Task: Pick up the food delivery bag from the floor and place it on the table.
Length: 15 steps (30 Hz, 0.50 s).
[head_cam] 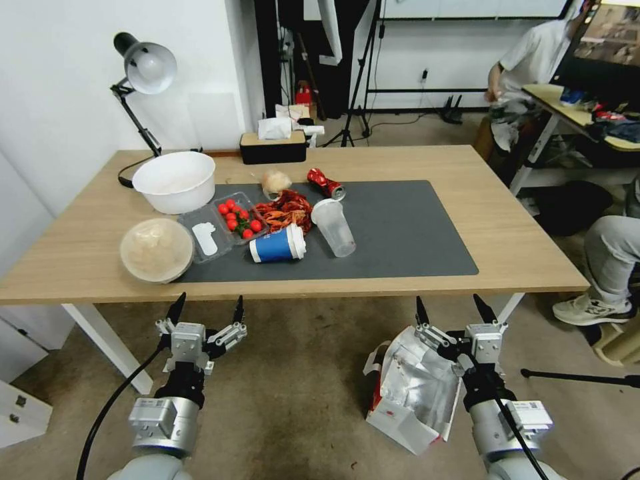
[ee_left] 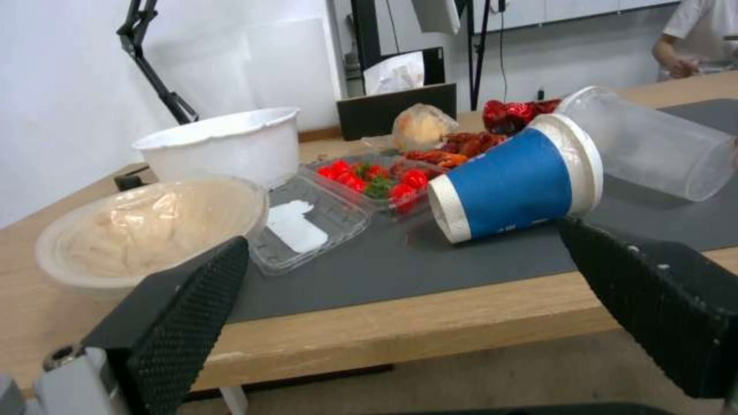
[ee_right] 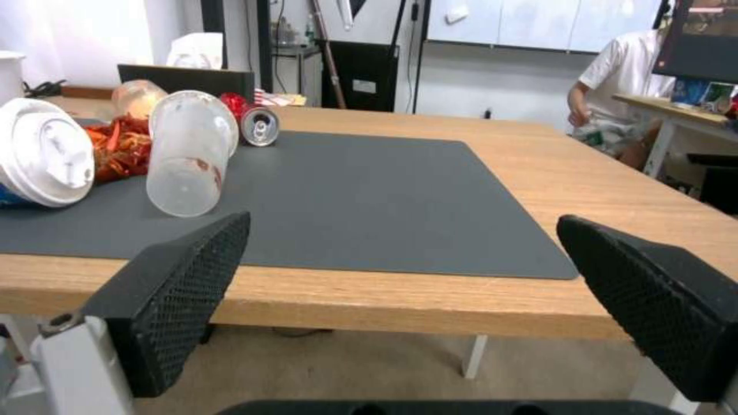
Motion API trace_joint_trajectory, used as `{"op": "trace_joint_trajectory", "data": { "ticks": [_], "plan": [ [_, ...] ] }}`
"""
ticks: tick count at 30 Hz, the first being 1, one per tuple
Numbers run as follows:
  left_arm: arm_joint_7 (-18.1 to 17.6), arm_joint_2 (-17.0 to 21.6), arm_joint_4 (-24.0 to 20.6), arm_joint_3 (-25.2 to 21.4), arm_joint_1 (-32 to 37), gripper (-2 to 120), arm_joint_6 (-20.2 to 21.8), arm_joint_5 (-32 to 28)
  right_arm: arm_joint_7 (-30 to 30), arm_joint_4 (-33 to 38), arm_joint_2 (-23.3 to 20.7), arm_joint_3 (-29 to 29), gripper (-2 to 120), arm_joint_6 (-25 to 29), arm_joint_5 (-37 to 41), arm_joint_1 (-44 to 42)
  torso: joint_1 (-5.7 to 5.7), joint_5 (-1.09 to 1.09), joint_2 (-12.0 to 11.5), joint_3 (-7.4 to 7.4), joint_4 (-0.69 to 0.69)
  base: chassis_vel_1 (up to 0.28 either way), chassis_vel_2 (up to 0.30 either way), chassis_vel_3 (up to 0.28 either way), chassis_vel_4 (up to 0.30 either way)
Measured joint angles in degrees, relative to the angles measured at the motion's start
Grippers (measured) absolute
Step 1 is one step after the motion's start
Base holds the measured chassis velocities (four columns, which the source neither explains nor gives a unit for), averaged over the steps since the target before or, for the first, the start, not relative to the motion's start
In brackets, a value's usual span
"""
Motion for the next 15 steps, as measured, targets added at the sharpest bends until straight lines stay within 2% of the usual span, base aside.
{"op": "trace_joint_trajectory", "data": {
  "ticks": [15],
  "plan": [
    [0.0,0.0,0.0,0.0,0.0,100,0.0,0.0,0.0,0.0,0.0,0.0,100,0.0,0.0,0.0,0.0,0.0,0.0,0.0,0.0,0.0,0.0,0.0,0.0]
  ]
}}
